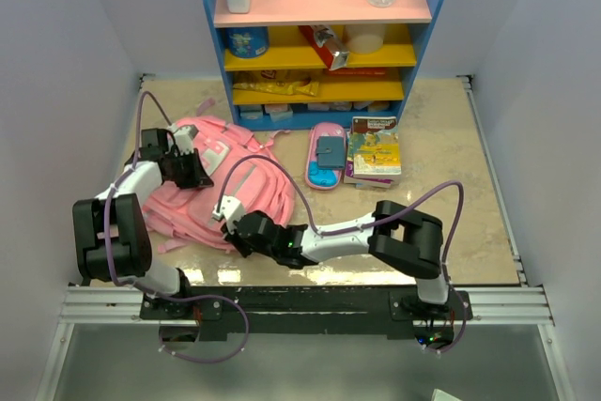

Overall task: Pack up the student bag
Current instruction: Unzip the student bag at the center of the board, then pick up the personal item from the center of the board.

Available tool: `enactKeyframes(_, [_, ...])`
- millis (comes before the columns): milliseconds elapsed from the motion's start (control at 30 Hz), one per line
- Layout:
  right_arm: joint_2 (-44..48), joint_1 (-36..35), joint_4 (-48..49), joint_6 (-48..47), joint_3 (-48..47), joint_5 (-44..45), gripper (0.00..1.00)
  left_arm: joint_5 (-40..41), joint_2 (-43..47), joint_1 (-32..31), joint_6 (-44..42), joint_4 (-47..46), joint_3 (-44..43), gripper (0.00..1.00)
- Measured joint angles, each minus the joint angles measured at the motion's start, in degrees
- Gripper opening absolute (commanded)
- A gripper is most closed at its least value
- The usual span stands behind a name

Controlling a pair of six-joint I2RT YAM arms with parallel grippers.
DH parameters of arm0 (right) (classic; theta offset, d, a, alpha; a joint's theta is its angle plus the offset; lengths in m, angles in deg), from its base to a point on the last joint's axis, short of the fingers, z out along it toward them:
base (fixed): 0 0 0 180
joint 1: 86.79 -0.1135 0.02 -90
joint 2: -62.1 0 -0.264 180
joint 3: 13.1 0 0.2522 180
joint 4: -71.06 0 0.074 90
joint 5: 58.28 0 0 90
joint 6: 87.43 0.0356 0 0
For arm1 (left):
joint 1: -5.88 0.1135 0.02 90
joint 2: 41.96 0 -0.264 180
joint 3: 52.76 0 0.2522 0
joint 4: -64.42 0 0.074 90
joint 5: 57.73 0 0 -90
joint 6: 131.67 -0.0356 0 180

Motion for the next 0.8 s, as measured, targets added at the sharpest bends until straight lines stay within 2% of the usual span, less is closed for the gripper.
enactKeyframes(133, [-2.0,-0.2,-1.5,0.0,-3.4,-0.3,0.14,0.7,0.1,0.3,-0.2,-0.4,0.1,0.00])
enactKeyframes(167, [-2.1,-0.2,-1.9,0.0,-3.8,-0.3,0.25,0.8,0.1,0.4,-0.3,-0.4,0.1,0.00])
enactKeyframes(233, [-1.8,-0.1,-2.4,0.5,-3.9,-0.9,0.36,0.7,0.1,0.4,-1.1,-0.3,0.0,0.03])
enactKeyframes(267, [-1.5,0.0,-3.0,0.7,-4.0,-1.6,0.46,0.5,0.1,0.4,-1.5,0.0,-0.3,0.11])
enactKeyframes(300, [-1.0,0.1,-3.6,1.0,-4.0,-2.1,0.49,0.3,0.1,0.3,-2.3,0.5,-0.9,0.28])
enactKeyframes(333, [-0.1,0.7,-4.4,1.4,-3.8,-3.1,0.52,0.2,0.1,0.3,-3.3,1.1,-1.6,0.37])
enactKeyframes(367, [1.3,1.1,-5.2,1.6,-3.4,-3.9,0.53,0.2,0.1,0.1,-4.5,1.6,-2.4,0.43])
enactKeyframes(400, [3.3,1.7,-5.9,2.0,-2.8,-4.5,0.54,0.4,0.1,0.0,-5.6,1.9,-3.3,0.53])
enactKeyframes(500, [11.1,6.0,-7.4,2.6,-0.7,-5.6,0.56,1.0,0.6,0.0,-8.6,2.9,-6.4,0.61])
enactKeyframes(667, [20.1,14.1,-6.2,3.9,2.4,-4.6,0.54,1.4,4.6,-0.7,-13.2,6.4,-11.9,0.63])
enactKeyframes(767, [21.0,19.0,-7.1,5.6,3.4,-3.4,0.54,2.7,8.0,-5.5,-15.0,7.0,-14.0,0.64])
enactKeyframes(800, [20.7,20.9,-8.0,6.2,3.4,-2.8,0.54,3.4,9.1,-8.9,-15.2,7.0,-13.9,0.64])
